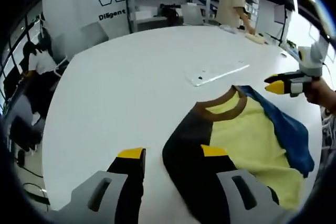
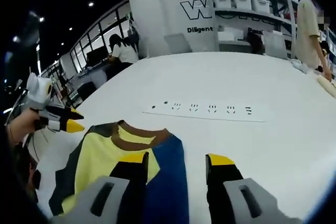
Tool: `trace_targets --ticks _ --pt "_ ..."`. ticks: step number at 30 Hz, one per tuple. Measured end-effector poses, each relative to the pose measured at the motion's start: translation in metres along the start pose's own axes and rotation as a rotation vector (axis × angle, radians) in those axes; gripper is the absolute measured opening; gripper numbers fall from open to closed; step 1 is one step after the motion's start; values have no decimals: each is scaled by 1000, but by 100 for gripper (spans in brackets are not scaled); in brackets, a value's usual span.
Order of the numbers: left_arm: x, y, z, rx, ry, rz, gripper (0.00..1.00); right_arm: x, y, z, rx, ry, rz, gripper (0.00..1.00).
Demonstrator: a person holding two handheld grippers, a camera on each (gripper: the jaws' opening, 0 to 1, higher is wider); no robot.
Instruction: Fold the garment on the visible template until the final outline fits inside the template.
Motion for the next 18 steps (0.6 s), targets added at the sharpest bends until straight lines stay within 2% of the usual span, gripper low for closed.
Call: trace_targets --ticks 2,4,5,7,9,18 --pt "0 -3 5 -1 -5 0 51 1 3 4 11 -6 5 49" --pt "1 -4 11 19 -38 -28 62 0 6 10 22 7 4 53" --pt "0 -2 12 34 -44 -8 66 -1 7 13 22 8 2 54" --pt "-4 -5 17 23 -30 26 72 -3 9 18 19 19 0 57" --pt "-7 -7 21 13 -27 47 73 -5 11 23 24 25 0 61" --pt "-20 -21 45 -9 -19 22 78 -12 23 45 51 46 20 68"
Point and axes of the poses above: the point that each gripper's makers call its tool centre point, and the gripper's own axes: z roughly backward along the fingers, y roughly to its left, x roughly out of its top, the point moved 9 cm from there along z, roughly backward along the fingers, and after that the axes turned 10 degrees about -y, right-handed, at the moved point
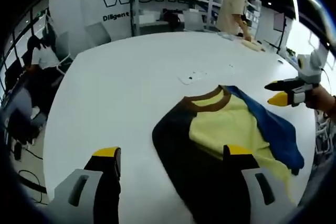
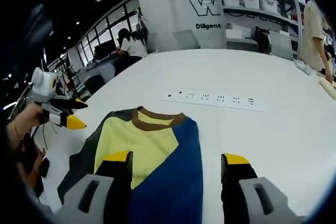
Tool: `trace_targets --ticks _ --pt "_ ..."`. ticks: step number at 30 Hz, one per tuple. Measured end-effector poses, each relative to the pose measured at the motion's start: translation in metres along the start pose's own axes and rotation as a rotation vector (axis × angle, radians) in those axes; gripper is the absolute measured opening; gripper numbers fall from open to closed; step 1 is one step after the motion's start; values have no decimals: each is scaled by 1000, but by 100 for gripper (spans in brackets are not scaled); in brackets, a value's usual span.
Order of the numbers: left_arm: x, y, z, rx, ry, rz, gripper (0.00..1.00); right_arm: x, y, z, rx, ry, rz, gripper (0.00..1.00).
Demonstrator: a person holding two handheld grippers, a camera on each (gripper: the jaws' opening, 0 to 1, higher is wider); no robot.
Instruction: Fold the garment on the visible template until the final outline fits inside the template.
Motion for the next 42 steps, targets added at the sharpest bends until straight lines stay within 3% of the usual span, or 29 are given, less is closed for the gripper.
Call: trace_targets --ticks 7,12,19,23,31,33,34,42 --pt "-8 -16 20 -36 -13 -11 80 -6 17 14 28 5 7 70" --pt "-24 -29 33 -42 -2 -57 83 -14 30 20 45 19 12 70" --pt "-47 -40 47 -70 -10 -9 81 -23 38 27 62 49 36 71" --pt "-56 -42 52 -84 32 -27 77 -30 44 33 72 55 36 72" --pt "-69 -45 60 -114 41 -3 71 -51 56 44 89 90 72 71" --pt "-72 -49 62 -163 7 25 63 -57 59 48 92 102 88 70" --pt "-74 -50 63 -157 3 73 60 -60 60 52 89 104 88 69" --pt "-88 -53 62 -137 31 58 58 -78 67 63 85 116 98 66"
Point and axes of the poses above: the point that each gripper's makers call its tool centre point, and the gripper's own axes: z roughly backward along the fingers, y roughly to its left, x roughly out of its top, the point moved 9 cm from there along z, roughly backward along the fingers, and after that the axes turned 10 degrees about -y, right-handed, at the moved point
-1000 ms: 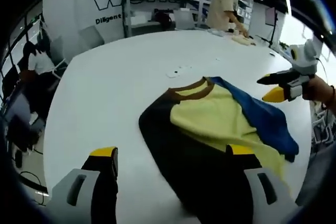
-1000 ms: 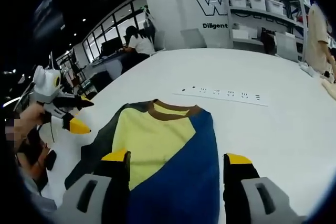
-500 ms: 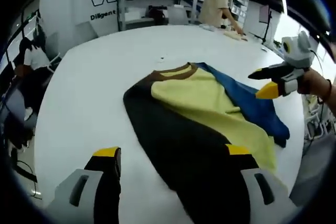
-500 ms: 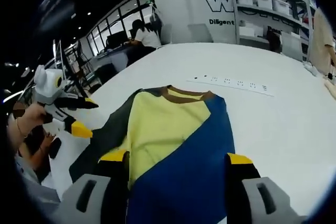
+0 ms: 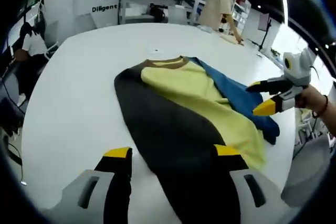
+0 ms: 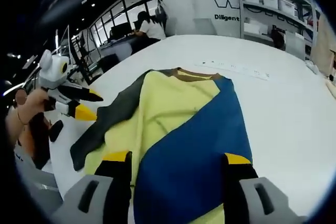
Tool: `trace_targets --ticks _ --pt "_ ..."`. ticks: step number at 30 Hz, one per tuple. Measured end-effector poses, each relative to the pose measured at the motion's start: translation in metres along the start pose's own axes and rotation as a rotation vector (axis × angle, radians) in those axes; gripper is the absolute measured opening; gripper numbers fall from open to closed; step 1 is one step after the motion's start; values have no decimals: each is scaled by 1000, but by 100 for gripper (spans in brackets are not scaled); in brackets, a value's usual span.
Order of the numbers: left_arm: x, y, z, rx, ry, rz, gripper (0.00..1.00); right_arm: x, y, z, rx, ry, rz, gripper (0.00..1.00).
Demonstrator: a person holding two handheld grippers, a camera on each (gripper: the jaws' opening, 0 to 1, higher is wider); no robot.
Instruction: Fold the garment on the visible template until the final outline fits inside the template.
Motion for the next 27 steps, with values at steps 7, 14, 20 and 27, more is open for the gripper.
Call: trace_targets --ticks 7,14,20,27 --pt "-8 -2 -1 -13 -6 41 46 -9 14 7 -10 0 76 57" --pt "-16 7 0 26 29 78 41 -17 15 7 -30 25 158 38" --pt "-19 7 -1 19 37 97 34 -24 14 4 -25 41 142 14" --pt "-20 5 0 29 43 128 26 -26 13 3 -35 45 134 4"
Point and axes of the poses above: the point that each gripper's makers call its tool centre point, and the gripper's own axes: z roughly backward along the fingers, y roughly to its left, x roughly out of its top, the point moved 9 cm from there along z, roughly backward along the fingers, and after that the axes turned 10 degrees about -y, right-handed, at the moved point
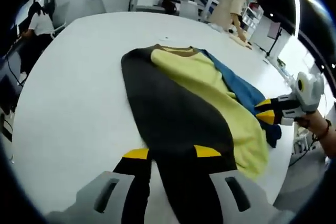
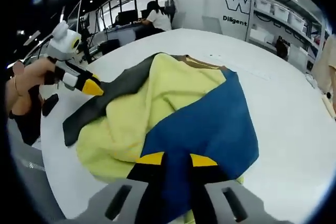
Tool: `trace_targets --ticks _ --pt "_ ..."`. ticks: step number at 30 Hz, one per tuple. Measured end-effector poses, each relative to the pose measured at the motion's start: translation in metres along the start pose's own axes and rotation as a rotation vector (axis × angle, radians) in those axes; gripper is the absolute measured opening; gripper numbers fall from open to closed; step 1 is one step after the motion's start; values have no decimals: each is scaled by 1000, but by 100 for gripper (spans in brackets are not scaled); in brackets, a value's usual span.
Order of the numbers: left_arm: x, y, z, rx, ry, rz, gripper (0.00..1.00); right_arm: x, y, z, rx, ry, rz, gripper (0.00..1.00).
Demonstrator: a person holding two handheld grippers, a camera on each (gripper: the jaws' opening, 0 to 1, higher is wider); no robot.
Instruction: Fold the garment on the visible template until the final outline fits inside the template.
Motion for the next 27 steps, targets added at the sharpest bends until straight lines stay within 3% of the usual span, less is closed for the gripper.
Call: trace_targets --ticks 1,3,9,19,27 --pt "0 1 0 2 -1 -2 24 0 -1 0 -6 3 4 0" --pt "-2 1 0 5 11 -17 14 -1 -1 0 -11 7 8 0" --pt "-7 -3 3 -1 25 -20 2 -3 -2 1 -1 6 -11 0" --pt "-2 6 12 -11 -3 4 1 -6 -4 2 1 -5 -56 0" --pt "5 31 32 49 -24 40 1 -6 -7 2 -10 -2 -64 0"
Point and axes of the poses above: the point that each gripper's makers call its tool centre point, and the gripper's own axes: z roughly backward along the fingers, y roughly to its left, x roughly out of its top, the point moved 9 cm from there along z, roughly backward along the fingers, and after that the axes turned 10 degrees about -y, right-handed, at the moved point
